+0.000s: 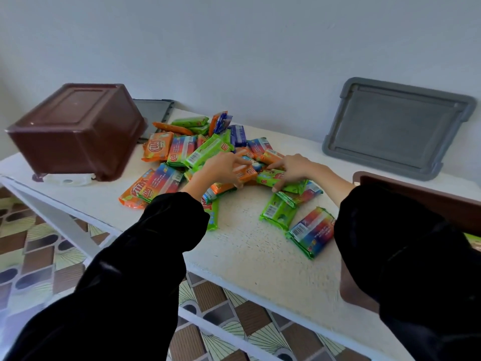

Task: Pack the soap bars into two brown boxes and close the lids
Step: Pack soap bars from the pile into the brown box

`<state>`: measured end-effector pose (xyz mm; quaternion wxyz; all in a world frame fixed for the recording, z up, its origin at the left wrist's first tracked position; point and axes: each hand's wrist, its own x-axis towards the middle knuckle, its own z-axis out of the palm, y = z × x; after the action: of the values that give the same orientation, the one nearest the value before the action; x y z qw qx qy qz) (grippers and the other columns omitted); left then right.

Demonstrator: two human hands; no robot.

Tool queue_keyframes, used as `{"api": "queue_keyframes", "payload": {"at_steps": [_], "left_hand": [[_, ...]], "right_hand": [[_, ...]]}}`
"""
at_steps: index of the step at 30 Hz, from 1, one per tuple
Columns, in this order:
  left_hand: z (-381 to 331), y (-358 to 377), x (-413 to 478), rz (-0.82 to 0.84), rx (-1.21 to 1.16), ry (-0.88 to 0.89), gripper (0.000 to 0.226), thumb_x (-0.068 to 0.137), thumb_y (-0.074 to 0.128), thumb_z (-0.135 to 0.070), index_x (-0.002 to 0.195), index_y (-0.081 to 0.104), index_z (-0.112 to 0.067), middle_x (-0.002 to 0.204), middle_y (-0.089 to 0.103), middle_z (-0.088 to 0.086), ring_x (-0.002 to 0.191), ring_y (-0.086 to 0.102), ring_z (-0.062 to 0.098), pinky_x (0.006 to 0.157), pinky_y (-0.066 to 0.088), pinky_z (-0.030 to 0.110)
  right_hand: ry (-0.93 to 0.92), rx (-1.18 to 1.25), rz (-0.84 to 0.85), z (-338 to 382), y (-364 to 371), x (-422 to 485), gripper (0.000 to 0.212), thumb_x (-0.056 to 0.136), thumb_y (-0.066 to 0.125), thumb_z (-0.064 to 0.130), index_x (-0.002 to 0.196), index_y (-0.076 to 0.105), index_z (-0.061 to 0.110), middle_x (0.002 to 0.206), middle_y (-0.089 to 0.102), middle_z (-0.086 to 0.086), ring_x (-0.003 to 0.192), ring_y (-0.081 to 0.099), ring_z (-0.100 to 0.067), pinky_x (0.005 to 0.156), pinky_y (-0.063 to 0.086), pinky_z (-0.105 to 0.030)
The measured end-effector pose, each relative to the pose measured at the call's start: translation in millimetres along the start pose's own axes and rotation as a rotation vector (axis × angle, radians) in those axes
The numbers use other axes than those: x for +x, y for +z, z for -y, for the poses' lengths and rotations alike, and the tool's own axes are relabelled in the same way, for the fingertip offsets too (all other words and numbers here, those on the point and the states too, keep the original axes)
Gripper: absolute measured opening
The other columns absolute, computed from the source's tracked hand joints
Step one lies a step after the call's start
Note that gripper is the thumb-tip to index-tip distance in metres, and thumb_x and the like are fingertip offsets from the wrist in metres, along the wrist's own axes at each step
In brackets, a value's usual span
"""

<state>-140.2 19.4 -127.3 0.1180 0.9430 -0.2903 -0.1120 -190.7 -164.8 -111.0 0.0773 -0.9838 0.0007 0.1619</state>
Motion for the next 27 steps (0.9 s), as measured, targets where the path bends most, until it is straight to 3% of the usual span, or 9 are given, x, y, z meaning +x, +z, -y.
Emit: {"api": "queue_keyframes", "payload": {"at_steps": [2,4,8,10,11,13,17,22,27], "left_hand": [[0,-4,-3,-0.018,-0.026,0.016,0.067,0.07,0.077,-0.034,0.131,0.05,-0.035,0.086,0.057,-0.001,0.064,0.046,0.014,0.052,0.034,0.024],[-3,-10,-5,-0.05,-0.078,0.04,0.064,0.069,0.078,-0.032,0.128,0.054,-0.031,0.059,0.041,-0.004,0.05,0.03,0.012,0.048,0.022,0.023],[-26,-35,-15,-0.085,-0.157,0.108,0.06,0.071,0.078,-0.026,0.126,0.056,-0.028,0.048,0.032,-0.005,0.044,0.023,0.012,0.049,0.019,0.022],[-44,-49,-20,-0.084,-0.172,0.162,0.061,0.069,0.079,-0.025,0.126,0.057,-0.028,0.06,0.055,0.001,0.048,0.037,0.02,0.055,0.034,0.026],[-53,-54,-22,-0.083,-0.175,0.193,0.062,0.068,0.08,-0.025,0.126,0.058,-0.028,0.082,0.067,0.005,0.059,0.048,0.021,0.064,0.041,0.03],[-74,-62,-25,-0.079,-0.184,0.245,0.063,0.068,0.081,-0.024,0.126,0.057,-0.029,0.114,0.065,0.002,0.087,0.057,0.014,0.077,0.041,0.026],[-126,-66,-34,-0.052,-0.198,0.353,0.065,0.068,0.08,-0.025,0.127,0.054,-0.029,0.119,0.063,0.0,0.108,0.058,0.015,0.081,0.04,0.021],[-190,-53,-41,0.02,-0.135,0.55,0.065,0.069,0.079,-0.025,0.128,0.053,-0.031,0.121,0.062,0.003,0.11,0.058,0.017,0.082,0.041,0.022],[-243,-29,-42,0.11,-0.086,0.691,0.065,0.071,0.078,-0.025,0.13,0.051,-0.03,0.125,0.058,0.004,0.114,0.052,0.018,0.087,0.041,0.026]], "right_hand": [[0.009,0.043,-0.021,-3,-4,-5,0.073,0.071,0.076,0.039,0.136,0.045,0.028,0.145,0.041,-0.007,0.129,0.04,-0.029,0.099,0.035,-0.031],[0.018,0.103,-0.082,-8,-11,-13,0.071,0.069,0.078,0.034,0.134,0.048,0.029,0.143,0.044,-0.006,0.127,0.043,-0.028,0.098,0.036,-0.031],[0.032,0.191,-0.234,-25,-38,-43,0.071,0.066,0.081,0.029,0.13,0.051,0.032,0.14,0.047,-0.005,0.126,0.045,-0.026,0.098,0.038,-0.034],[0.046,0.176,-0.273,-37,-54,-66,0.071,0.068,0.08,0.031,0.132,0.049,0.033,0.14,0.046,-0.007,0.128,0.042,-0.027,0.099,0.037,-0.034],[0.057,0.16,-0.29,-43,-61,-80,0.071,0.069,0.079,0.032,0.133,0.048,0.032,0.141,0.045,-0.007,0.129,0.041,-0.028,0.098,0.037,-0.033],[0.087,0.13,-0.325,-57,-72,-109,0.07,0.07,0.078,0.032,0.133,0.048,0.032,0.14,0.047,-0.008,0.125,0.044,-0.027,0.095,0.037,-0.03],[0.151,0.191,-0.334,-89,-75,-170,0.07,0.068,0.08,0.027,0.131,0.05,0.032,0.135,0.052,-0.008,0.119,0.05,-0.028,0.086,0.036,-0.028],[0.259,0.291,-0.277,-125,-56,-231,0.072,0.063,0.083,0.024,0.126,0.05,0.037,0.124,0.06,-0.012,0.111,0.055,-0.028,0.09,0.042,-0.034],[0.349,0.268,-0.232,-151,-30,-258,0.079,0.062,0.084,0.019,0.13,0.047,0.033,0.133,0.053,-0.012,0.119,0.051,-0.029,0.093,0.042,-0.035]]}}
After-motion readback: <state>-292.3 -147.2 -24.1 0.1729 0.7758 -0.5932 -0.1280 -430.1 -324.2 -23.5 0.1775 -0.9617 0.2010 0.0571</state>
